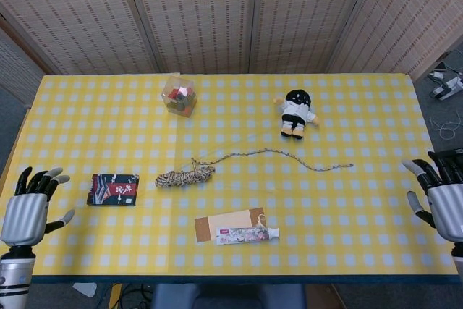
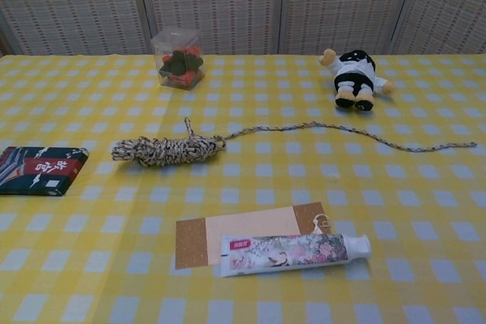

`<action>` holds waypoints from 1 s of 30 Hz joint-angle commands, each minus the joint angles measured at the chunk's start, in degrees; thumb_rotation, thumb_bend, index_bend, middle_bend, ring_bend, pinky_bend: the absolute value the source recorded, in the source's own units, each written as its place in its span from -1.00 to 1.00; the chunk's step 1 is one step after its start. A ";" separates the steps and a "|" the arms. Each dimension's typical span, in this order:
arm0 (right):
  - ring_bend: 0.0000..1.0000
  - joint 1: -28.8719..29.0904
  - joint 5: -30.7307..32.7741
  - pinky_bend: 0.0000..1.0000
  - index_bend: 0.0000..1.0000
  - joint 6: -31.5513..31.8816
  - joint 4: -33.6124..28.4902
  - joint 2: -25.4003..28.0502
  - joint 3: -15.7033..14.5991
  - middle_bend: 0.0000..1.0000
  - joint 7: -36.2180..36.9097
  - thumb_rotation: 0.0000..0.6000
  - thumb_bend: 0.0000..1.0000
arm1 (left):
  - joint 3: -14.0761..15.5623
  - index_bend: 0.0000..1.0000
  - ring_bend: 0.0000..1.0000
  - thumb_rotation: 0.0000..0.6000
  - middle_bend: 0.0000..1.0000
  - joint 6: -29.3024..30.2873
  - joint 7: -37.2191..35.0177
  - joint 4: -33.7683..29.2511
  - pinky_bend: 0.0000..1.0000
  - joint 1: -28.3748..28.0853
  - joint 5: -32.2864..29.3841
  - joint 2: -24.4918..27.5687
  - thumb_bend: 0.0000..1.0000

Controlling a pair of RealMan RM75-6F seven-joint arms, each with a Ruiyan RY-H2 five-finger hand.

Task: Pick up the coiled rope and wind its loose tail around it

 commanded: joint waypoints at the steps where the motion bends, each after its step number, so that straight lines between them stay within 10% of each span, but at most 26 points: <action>1: -0.80 0.12 -0.07 -0.68 -0.57 0.18 -0.66 0.58 0.27 -0.50 -0.56 1.00 -0.22 | -1.14 -0.33 -0.66 1.00 -0.56 -3.72 0.73 0.51 -1.00 -3.33 -0.21 -1.48 -0.60; 11: -0.80 0.03 0.30 -0.68 -0.57 0.18 -2.00 1.66 0.46 -0.50 -1.58 1.00 -0.22 | -3.46 -0.43 -0.66 0.98 -0.56 -16.87 5.52 2.37 -1.00 -14.04 -5.12 -6.93 -0.60; 22: -0.80 -0.34 0.90 -0.68 -0.57 0.11 -2.10 1.68 0.35 -0.50 -1.75 1.00 -0.22 | -5.36 -0.41 -0.66 0.00 -0.56 -24.27 13.58 7.82 -1.00 -23.38 -14.81 -15.55 -0.60; 30: -0.80 -0.38 1.42 -0.68 -0.57 -0.24 -1.73 1.64 0.36 -0.50 -1.56 1.00 -0.22 | -5.48 -0.33 -0.59 -0.11 -0.50 -26.72 16.45 15.20 -1.00 -27.80 -22.06 -22.13 -0.60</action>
